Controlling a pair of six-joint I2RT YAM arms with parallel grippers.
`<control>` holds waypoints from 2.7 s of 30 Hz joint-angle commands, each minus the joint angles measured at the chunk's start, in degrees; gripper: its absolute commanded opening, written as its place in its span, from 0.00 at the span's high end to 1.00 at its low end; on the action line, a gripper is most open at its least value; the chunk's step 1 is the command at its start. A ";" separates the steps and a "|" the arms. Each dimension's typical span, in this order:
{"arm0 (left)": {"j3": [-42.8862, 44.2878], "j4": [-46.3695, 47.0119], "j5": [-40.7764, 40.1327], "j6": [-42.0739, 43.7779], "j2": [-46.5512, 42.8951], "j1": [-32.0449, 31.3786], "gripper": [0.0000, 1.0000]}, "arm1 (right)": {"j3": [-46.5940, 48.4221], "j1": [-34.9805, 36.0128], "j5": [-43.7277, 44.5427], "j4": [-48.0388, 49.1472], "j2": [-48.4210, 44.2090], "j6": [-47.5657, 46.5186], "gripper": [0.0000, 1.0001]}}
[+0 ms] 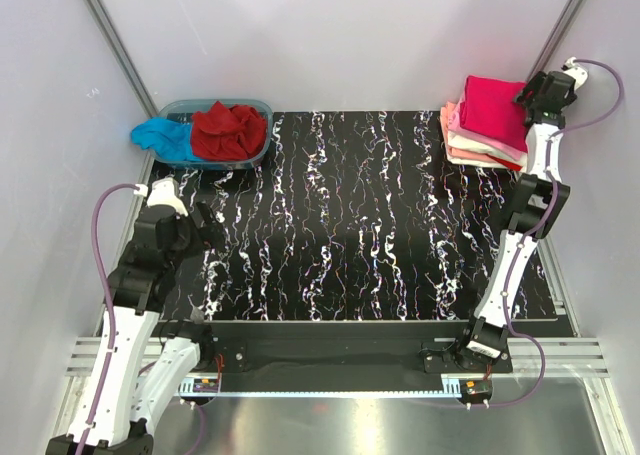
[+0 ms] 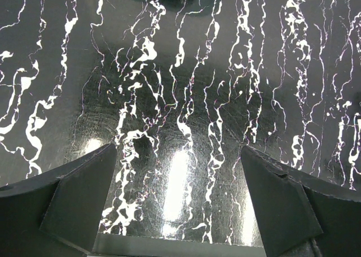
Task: Fold and stack the t-shirts
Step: Neatly place the folded tshirt to the corner, then reset both grippers
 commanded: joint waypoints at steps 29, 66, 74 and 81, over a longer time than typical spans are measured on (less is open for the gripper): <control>0.43 2.33 0.12 -0.30 0.08 0.27 0.01 | -69.31 44.57 3.45 6.55 -74.57 10.12 0.00; 1.04 1.37 -0.93 -0.82 3.59 0.36 0.01 | -114.53 66.06 0.31 25.01 -80.29 25.08 0.00; 0.96 1.54 -0.84 -0.74 3.33 0.36 0.01 | -115.22 66.06 9.96 22.21 -85.82 28.15 0.00; 0.96 1.63 -0.76 -0.83 2.71 0.36 0.01 | -120.85 66.06 12.10 28.52 -90.05 27.98 0.00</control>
